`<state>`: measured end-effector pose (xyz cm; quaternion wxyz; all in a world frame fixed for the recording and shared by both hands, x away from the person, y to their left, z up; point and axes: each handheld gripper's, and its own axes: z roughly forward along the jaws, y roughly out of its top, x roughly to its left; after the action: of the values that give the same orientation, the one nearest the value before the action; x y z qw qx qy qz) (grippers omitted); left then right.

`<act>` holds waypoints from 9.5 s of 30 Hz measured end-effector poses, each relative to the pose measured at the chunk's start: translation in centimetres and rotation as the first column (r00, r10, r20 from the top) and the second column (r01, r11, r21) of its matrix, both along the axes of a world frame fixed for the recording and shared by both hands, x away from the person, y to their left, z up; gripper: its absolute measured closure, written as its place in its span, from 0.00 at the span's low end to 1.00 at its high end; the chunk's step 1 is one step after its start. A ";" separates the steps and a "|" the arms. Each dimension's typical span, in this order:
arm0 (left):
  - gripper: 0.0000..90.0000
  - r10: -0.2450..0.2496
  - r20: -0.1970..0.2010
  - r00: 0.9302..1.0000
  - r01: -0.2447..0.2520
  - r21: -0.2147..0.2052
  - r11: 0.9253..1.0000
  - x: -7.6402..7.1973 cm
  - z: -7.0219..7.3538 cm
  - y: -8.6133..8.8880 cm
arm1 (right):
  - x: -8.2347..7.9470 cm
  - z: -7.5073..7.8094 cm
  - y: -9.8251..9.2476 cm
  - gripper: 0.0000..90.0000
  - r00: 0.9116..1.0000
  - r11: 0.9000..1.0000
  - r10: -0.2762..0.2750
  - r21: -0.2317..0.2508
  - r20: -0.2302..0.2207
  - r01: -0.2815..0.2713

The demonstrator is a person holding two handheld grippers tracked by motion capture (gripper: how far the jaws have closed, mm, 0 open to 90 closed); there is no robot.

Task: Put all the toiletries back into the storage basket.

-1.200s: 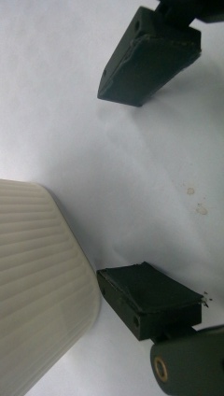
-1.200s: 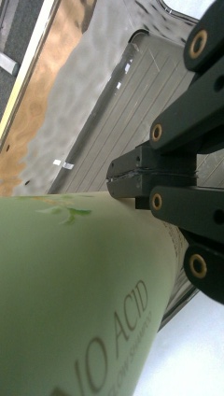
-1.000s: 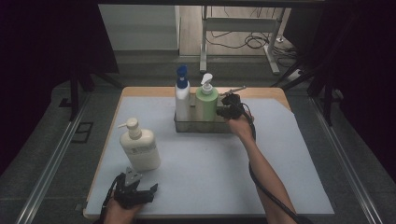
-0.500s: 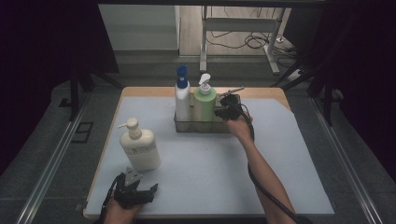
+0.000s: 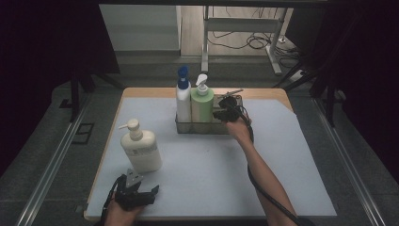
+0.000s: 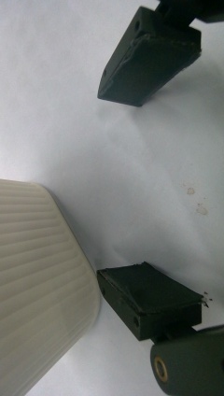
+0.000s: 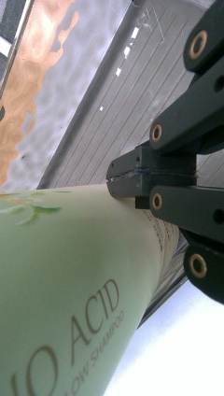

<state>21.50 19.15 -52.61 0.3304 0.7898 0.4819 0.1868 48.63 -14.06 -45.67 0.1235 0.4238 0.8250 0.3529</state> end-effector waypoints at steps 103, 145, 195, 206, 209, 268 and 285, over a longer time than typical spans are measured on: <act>0.14 -0.016 -0.024 1.000 0.016 0.004 1.000 0.4 0.2 0.0 | -18.9 0.8 -10.7 0.00 0.982 0.989 0.144 -0.046 0.120 -0.139; 0.71 0.069 -0.021 0.997 -0.069 0.015 0.997 1.4 2.3 4.2 | -20.3 -6.6 -12.1 0.00 0.996 0.996 0.066 -0.071 0.057 -0.061; 0.99 0.028 -0.014 1.000 -0.029 -0.116 0.993 7.6 1.4 4.3 | -20.3 -6.6 -12.2 0.00 0.996 0.996 0.067 -0.070 0.060 -0.063; 0.99 -0.035 -0.017 0.999 0.032 -0.113 0.993 7.7 1.4 1.9 | -20.3 -6.6 -12.2 0.00 0.996 0.996 0.066 -0.068 0.056 -0.062; 0.99 -0.056 -0.018 0.998 0.054 -0.115 0.992 7.8 1.5 1.1 | -20.3 -6.6 -12.2 0.00 0.996 0.996 0.066 -0.068 0.057 -0.062; 0.99 -0.335 -0.060 0.940 0.324 -0.146 0.935 4.7 0.7 -10.2 | -20.3 -6.6 -12.2 0.00 0.996 0.995 0.067 -0.071 0.055 -0.063; 0.99 -0.390 -0.049 0.920 0.378 -0.159 0.912 4.8 0.6 -13.1 | -20.3 -6.6 -12.1 0.00 0.996 0.996 0.064 -0.074 0.055 -0.060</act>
<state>26.32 6.08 -52.02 0.3985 0.8494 0.3423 0.0507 28.30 -26.17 -52.28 0.1514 0.3830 0.8460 0.3387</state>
